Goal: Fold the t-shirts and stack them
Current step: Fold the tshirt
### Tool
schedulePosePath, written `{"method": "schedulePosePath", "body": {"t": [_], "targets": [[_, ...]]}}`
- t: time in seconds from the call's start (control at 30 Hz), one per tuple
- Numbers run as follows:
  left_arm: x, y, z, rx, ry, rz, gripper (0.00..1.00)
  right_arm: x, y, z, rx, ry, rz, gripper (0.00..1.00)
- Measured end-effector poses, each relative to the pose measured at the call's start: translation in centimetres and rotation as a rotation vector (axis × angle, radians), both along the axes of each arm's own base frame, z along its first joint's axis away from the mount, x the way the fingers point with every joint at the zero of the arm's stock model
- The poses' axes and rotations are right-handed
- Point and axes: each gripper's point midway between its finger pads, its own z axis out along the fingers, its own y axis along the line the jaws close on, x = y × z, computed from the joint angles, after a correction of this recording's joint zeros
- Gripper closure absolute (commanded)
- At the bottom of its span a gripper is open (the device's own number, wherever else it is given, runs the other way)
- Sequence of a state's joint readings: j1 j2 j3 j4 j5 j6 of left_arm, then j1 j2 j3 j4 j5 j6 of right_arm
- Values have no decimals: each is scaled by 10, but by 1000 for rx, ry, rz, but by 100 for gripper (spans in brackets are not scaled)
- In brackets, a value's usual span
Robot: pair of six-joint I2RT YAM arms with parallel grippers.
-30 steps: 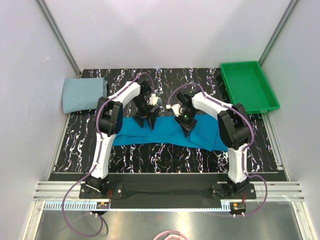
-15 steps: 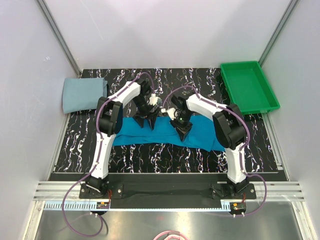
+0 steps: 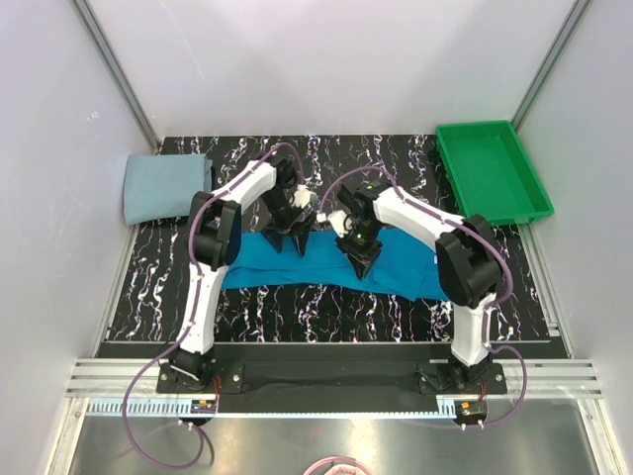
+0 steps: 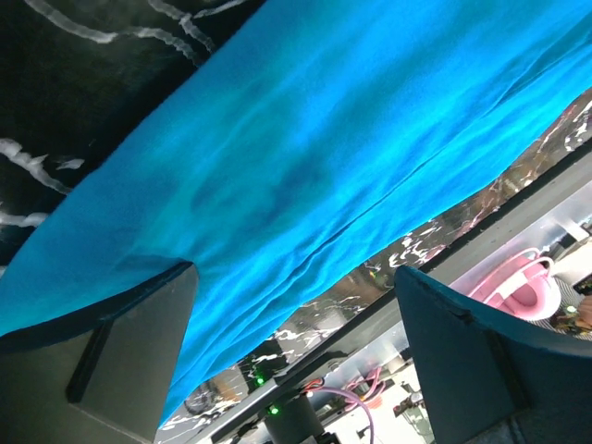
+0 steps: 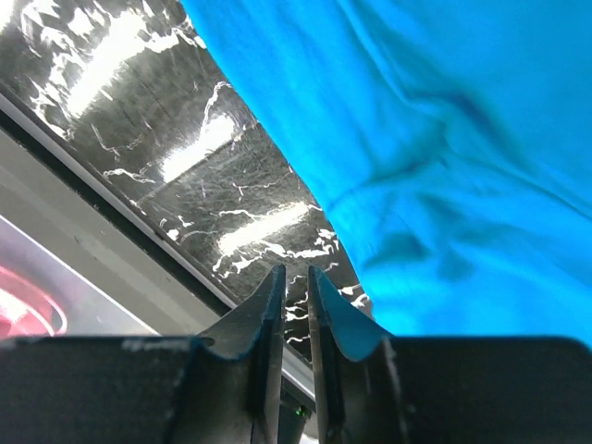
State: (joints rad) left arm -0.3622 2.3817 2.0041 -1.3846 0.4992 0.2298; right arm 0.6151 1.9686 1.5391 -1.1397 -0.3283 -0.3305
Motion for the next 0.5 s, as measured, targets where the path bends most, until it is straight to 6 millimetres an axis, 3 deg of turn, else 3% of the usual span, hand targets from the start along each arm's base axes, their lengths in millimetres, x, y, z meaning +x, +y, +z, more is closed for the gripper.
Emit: {"method": "schedulePosePath", "body": {"t": [0.1, 0.2, 0.37, 0.5], "targets": [[5, 12, 2, 0, -12, 42, 1, 14, 0, 19, 44, -62, -70, 77], [14, 36, 0, 21, -19, 120, 1, 45, -17, 33, 88, -94, -226, 78], [20, 80, -4, 106, -19, 242, 1, 114, -81, 39, 117, -137, -569, 75], [23, 97, 0, 198, -79, 248, 1, 156, -126, 39, 143, -219, -778, 71]]}}
